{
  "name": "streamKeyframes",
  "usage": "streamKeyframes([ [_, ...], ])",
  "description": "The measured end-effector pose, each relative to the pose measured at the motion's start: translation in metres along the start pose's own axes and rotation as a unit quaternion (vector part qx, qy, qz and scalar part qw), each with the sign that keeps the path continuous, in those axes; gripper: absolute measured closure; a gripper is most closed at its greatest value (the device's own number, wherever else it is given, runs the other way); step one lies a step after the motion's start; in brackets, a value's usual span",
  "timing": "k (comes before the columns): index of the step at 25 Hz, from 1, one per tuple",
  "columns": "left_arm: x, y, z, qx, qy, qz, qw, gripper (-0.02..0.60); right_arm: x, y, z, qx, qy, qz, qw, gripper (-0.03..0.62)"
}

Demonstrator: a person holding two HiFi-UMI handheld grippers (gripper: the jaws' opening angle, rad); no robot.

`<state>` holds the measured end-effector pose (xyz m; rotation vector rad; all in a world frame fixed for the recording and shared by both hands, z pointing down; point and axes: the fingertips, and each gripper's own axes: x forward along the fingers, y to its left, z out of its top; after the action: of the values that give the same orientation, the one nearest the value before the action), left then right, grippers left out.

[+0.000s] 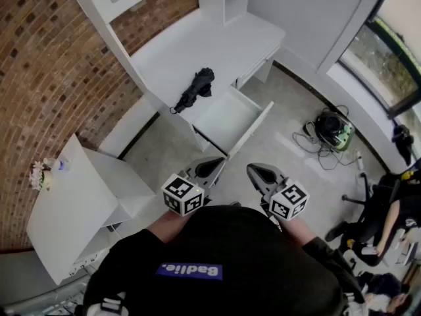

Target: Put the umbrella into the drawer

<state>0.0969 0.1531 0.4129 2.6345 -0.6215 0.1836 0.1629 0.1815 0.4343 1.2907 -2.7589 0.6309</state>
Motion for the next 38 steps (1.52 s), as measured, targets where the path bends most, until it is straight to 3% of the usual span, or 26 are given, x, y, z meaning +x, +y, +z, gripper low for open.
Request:
streamKeyframes([
  [18,0.004,0.015,0.012,-0.001,-0.010,0.013,0.9999,0.578,0.013,-0.009,0.003,0.004,0.007,0.012,1.000,0.565],
  [31,-0.028,0.082,0.038,-0.012,-0.024,0.017,0.9995,0.578,0.093,0.002,0.026,-0.007,0.021,0.017,1.000,0.563],
  [38,-0.046,0.127,0.057,-0.011,-0.027,-0.004,0.9996,0.578,0.151,0.010,0.045,-0.016,0.019,0.004,1.000,0.563],
])
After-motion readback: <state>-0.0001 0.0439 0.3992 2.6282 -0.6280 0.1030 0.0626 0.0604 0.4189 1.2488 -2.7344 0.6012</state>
